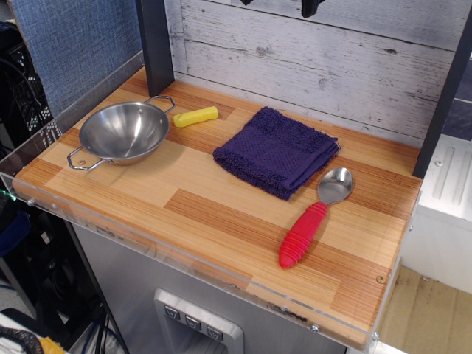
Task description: Put the pot on the cloth.
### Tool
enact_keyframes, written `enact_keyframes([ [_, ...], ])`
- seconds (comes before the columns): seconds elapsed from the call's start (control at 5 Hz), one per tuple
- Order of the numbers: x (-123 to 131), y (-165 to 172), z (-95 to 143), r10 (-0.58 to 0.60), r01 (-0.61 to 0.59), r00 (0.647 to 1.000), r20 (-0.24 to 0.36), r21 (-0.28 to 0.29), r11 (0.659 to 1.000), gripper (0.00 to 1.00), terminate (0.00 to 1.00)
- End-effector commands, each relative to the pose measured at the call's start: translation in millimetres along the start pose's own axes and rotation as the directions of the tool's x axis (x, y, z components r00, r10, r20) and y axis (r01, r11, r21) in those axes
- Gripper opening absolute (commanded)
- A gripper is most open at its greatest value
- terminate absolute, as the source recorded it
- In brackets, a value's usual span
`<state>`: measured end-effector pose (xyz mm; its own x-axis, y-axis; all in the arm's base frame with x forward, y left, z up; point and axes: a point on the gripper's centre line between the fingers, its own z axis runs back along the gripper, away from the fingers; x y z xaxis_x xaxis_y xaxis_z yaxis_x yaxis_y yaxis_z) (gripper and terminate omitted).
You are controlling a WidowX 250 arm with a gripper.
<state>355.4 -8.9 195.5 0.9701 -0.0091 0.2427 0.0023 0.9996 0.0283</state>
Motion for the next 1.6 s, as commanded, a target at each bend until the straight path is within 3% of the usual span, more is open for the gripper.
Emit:
enact_keyframes([
  [0.0, 0.0, 0.0, 0.0, 0.0, 0.0, 1.0, 0.0, 0.0, 1.0, 1.0, 0.0],
  [0.4, -45.4, 64.7, -13.9, 0.029, -0.028, 0.998, -0.057, 0.016, 0.999, 1.0, 0.0],
  [0.6, -54.1, 92.1, -22.5, 0.012, -0.009, 0.998, -0.061, 0.039, 0.999, 1.0, 0.0],
  [0.8, -58.8, 119.1, -46.7, 0.015, -0.011, 0.998, -0.058, 0.065, 0.998, 1.0, 0.0],
  [1.2, -66.2, 127.0, -111.9, -0.045, 0.059, 0.986, -0.159, 0.082, 0.995, 1.0, 0.0],
  [1.4, -78.1, 126.2, -125.6, -0.045, 0.059, 0.985, -0.168, 0.075, 0.995, 1.0, 0.0],
])
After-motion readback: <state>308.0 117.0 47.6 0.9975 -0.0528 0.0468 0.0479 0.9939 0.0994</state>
